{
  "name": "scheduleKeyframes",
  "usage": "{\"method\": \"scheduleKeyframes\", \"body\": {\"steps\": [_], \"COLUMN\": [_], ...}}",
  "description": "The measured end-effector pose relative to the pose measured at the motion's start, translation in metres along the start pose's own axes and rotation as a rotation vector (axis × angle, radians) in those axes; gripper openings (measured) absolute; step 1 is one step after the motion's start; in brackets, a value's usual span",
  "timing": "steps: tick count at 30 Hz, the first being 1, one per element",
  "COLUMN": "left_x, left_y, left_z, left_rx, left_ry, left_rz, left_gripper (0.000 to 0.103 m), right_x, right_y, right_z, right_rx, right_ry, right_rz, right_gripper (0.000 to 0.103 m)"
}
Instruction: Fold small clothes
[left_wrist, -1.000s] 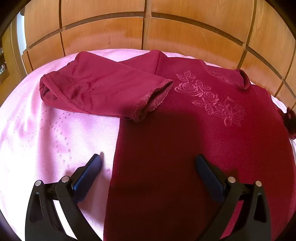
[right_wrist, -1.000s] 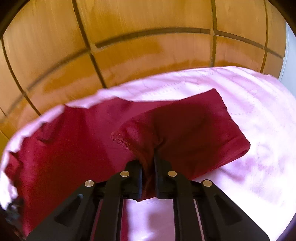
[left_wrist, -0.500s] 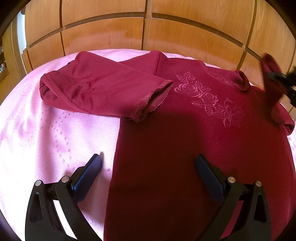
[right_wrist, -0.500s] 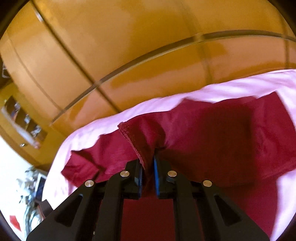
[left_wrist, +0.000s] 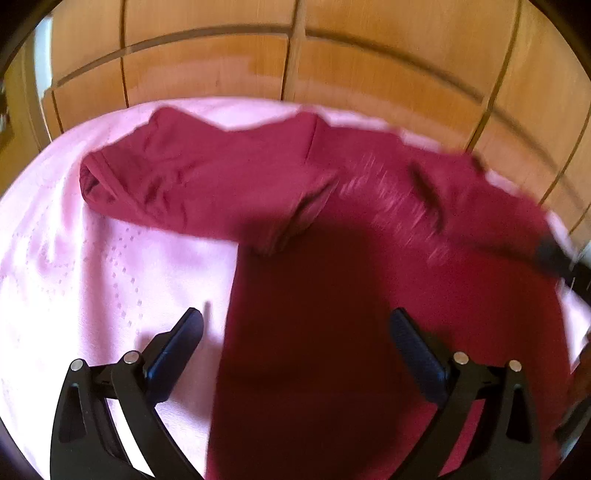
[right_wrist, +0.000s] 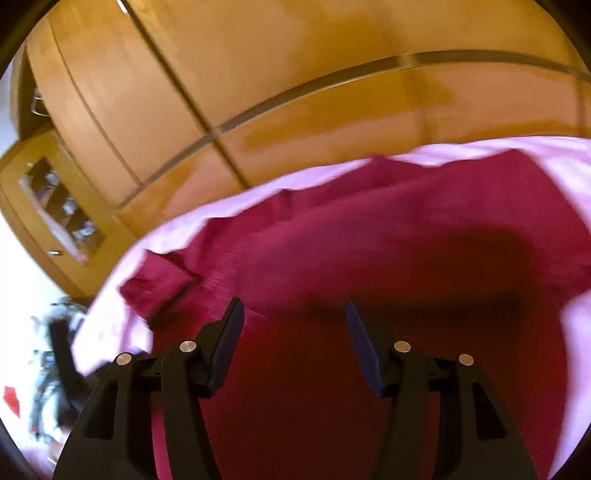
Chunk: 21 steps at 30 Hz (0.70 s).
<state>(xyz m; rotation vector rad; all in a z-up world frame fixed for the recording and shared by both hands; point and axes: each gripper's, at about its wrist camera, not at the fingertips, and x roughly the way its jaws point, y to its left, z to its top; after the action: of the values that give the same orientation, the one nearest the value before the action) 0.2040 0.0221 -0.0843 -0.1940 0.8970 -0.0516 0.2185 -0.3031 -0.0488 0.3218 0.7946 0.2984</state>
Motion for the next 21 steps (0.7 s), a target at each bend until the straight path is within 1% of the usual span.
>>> {"method": "scheduleKeyframes", "body": {"steps": [2, 4, 6, 8, 9, 11, 13, 16, 17, 18, 19, 20, 21], "left_x": [-0.01, -0.01, 0.0, 0.021, 0.03, 0.053, 0.069, 0.078, 0.079, 0.08, 0.081, 0.083, 0.082], "left_y": [-0.005, -0.018, -0.034, -0.053, -0.058, -0.07, -0.079, -0.083, -0.085, -0.088, -0.092, -0.095, -0.099], "left_z": [0.011, 0.026, 0.038, 0.049, 0.052, 0.059, 0.059, 0.064, 0.066, 0.067, 0.067, 0.069, 0.07], "left_rx": [-0.048, -0.075, -0.066, -0.032, -0.024, -0.018, -0.03, -0.038, -0.037, -0.026, -0.014, -0.002, 0.011], "left_ry": [-0.036, -0.035, -0.011, 0.02, 0.038, 0.091, 0.108, 0.08, 0.072, 0.069, 0.083, 0.102, 0.112], "left_rz": [-0.045, -0.114, -0.152, -0.145, -0.136, -0.14, -0.147, -0.146, -0.148, -0.161, -0.177, -0.201, -0.217], "left_gripper": [0.099, 0.097, 0.088, 0.081, 0.073, 0.066, 0.066, 0.066, 0.058, 0.034, 0.023, 0.007, 0.006], "right_x": [-0.019, -0.032, -0.041, -0.046, -0.045, -0.044, -0.046, -0.048, -0.05, -0.051, -0.053, -0.052, -0.05], "right_y": [-0.028, -0.058, -0.087, -0.102, -0.104, -0.115, -0.122, -0.126, -0.129, -0.131, -0.133, -0.137, -0.136], "right_z": [-0.006, -0.01, -0.012, -0.015, -0.018, -0.027, -0.032, -0.034, -0.034, -0.032, -0.03, -0.026, -0.021], "right_rx": [0.041, 0.132, 0.242, 0.279, 0.279, 0.32, 0.355, 0.378, 0.396, 0.412, 0.424, 0.436, 0.444], "right_ry": [-0.017, -0.04, -0.071, -0.11, -0.125, -0.147, -0.183, -0.222, -0.231, -0.238, -0.248, -0.257, -0.263], "right_rz": [-0.063, -0.073, -0.07, -0.062, -0.07, -0.045, -0.004, 0.036, 0.053, 0.064, 0.08, 0.111, 0.122], "right_gripper": [0.054, 0.054, 0.054, 0.054, 0.054, 0.054, 0.054, 0.054, 0.054, 0.054, 0.054, 0.056, 0.058]}}
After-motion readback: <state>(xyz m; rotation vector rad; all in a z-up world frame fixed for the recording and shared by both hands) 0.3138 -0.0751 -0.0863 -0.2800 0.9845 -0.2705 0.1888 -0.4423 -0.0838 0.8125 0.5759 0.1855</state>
